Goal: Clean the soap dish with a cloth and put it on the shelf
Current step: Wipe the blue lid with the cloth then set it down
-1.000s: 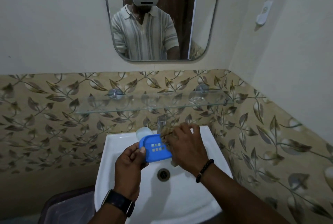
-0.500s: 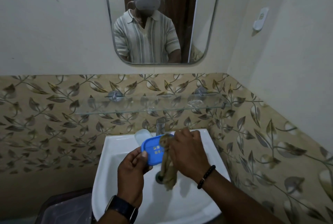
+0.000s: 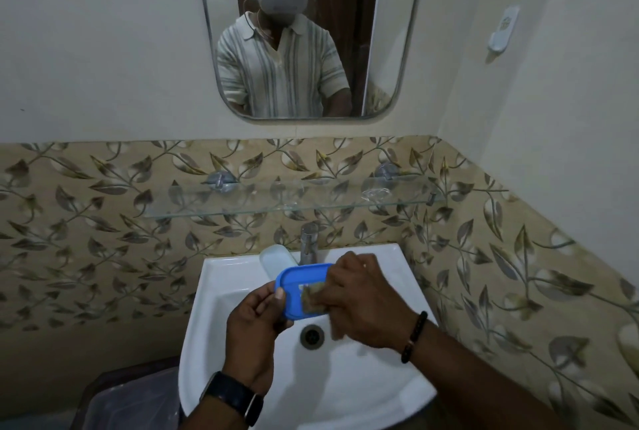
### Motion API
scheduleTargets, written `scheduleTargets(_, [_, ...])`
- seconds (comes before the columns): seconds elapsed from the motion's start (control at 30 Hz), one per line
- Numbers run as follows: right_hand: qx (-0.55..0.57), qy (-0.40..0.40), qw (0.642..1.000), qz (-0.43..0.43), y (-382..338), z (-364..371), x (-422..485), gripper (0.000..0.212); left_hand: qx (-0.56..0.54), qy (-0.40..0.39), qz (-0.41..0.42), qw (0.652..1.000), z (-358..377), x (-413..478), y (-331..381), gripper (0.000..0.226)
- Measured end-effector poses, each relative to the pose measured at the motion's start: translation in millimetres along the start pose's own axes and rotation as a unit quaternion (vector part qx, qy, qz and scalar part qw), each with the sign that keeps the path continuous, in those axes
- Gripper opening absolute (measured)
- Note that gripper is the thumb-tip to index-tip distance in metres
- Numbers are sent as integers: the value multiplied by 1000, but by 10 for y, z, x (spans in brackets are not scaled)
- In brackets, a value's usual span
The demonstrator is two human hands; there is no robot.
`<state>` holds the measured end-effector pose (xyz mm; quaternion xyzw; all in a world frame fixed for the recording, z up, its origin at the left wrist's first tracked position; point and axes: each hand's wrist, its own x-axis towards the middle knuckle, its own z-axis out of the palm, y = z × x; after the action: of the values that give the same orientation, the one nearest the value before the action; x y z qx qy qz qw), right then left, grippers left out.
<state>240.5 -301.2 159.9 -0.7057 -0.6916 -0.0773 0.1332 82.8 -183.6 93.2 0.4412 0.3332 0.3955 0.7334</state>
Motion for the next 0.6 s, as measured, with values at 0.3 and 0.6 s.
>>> scheduleTargets(0.3, [28,105,993,56,-357,319,134,21,11,-10,2,1000,83,38,8,21])
scheduleTargets(0.6, [3,64,982,175,-96,103,193,21,1,-16,1,1000,13,39,74,25])
